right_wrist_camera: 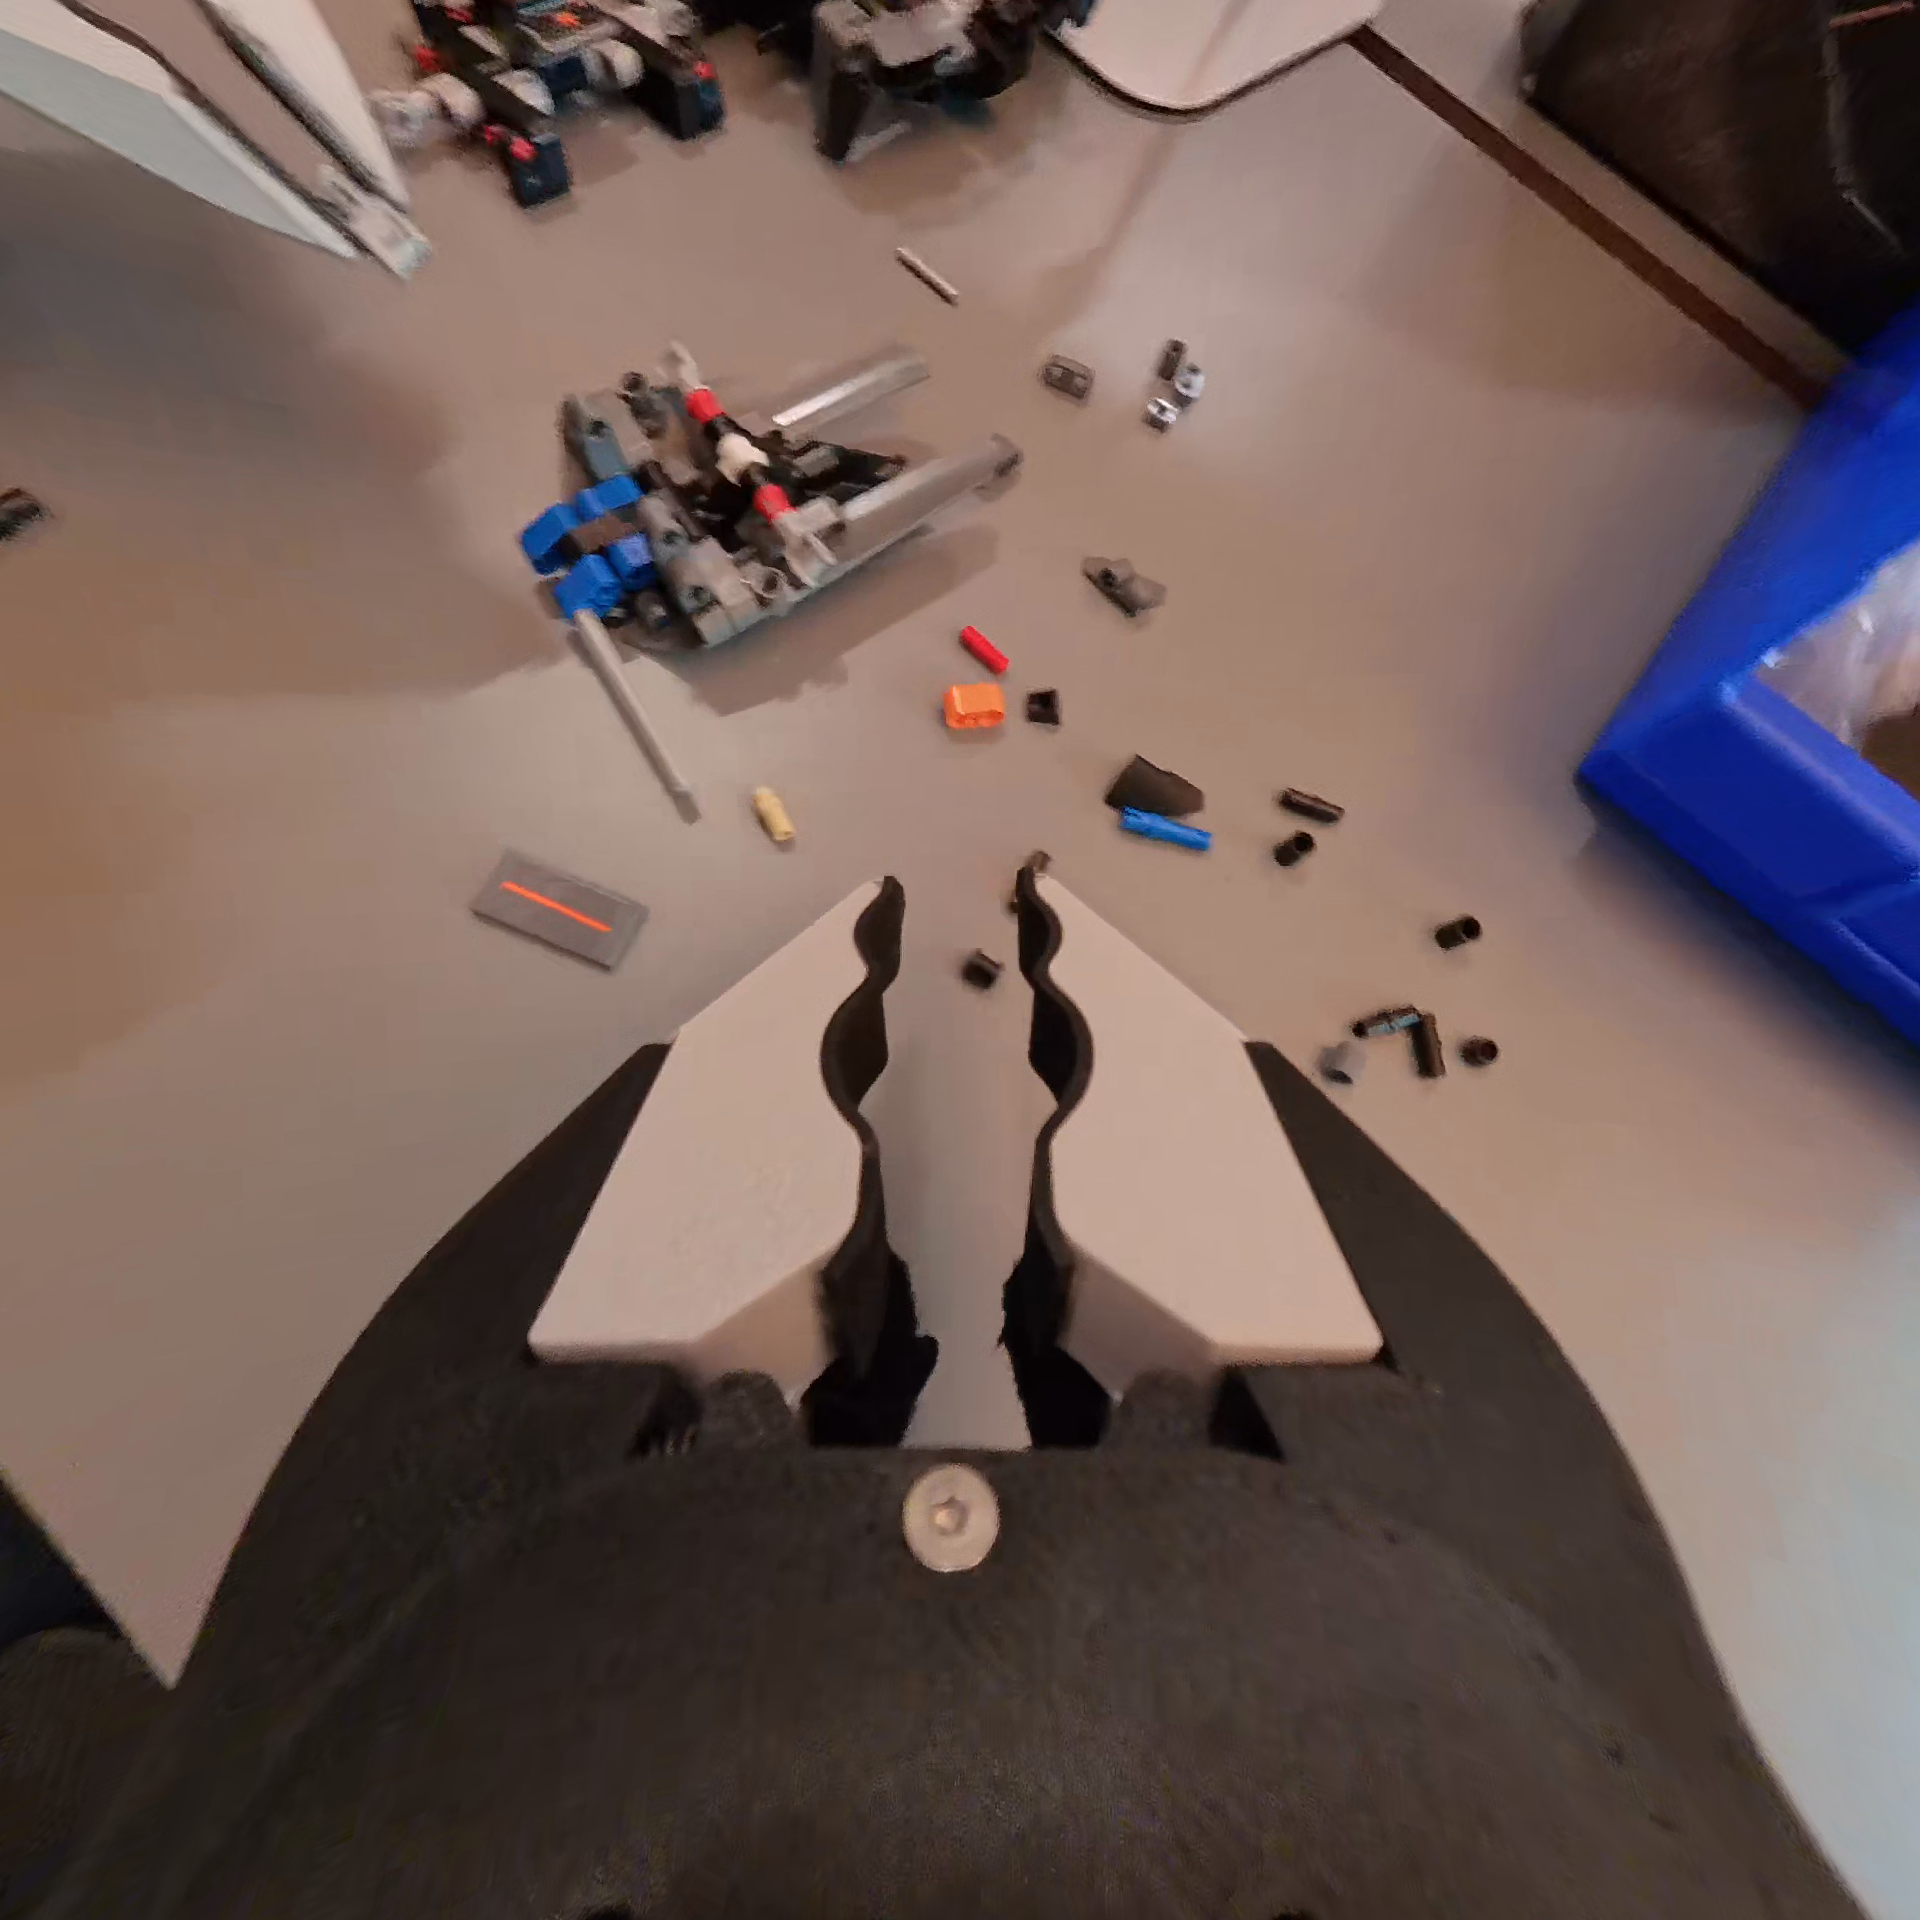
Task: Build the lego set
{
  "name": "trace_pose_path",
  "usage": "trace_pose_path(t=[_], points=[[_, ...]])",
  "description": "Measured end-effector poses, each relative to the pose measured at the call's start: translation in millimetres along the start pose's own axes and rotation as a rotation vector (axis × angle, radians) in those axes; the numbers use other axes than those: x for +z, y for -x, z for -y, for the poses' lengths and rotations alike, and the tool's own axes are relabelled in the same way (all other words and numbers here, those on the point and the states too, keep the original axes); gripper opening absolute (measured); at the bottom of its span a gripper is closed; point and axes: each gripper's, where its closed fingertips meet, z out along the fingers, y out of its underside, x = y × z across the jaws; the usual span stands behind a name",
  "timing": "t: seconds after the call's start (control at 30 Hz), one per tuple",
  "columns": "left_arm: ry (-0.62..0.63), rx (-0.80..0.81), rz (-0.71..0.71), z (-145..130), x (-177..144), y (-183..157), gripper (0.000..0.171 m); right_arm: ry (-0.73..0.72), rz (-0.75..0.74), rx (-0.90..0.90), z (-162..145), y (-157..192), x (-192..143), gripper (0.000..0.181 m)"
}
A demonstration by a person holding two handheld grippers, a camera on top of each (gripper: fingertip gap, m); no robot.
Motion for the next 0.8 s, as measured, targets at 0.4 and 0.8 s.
trace_pose_path(t=[0.4,0.8], points=[[0.011,-0.003,-0.016,-3.3,5.9,-2.9,0.005,0.030,-0.109,0.025,-28.5,-9.2,13.0,0.026],[0.020,0.007,-0.021,-4.4,5.6,-4.6,0.005,0.037,-0.138,0.027,-30.7,-17.3,13.0,0.030]])
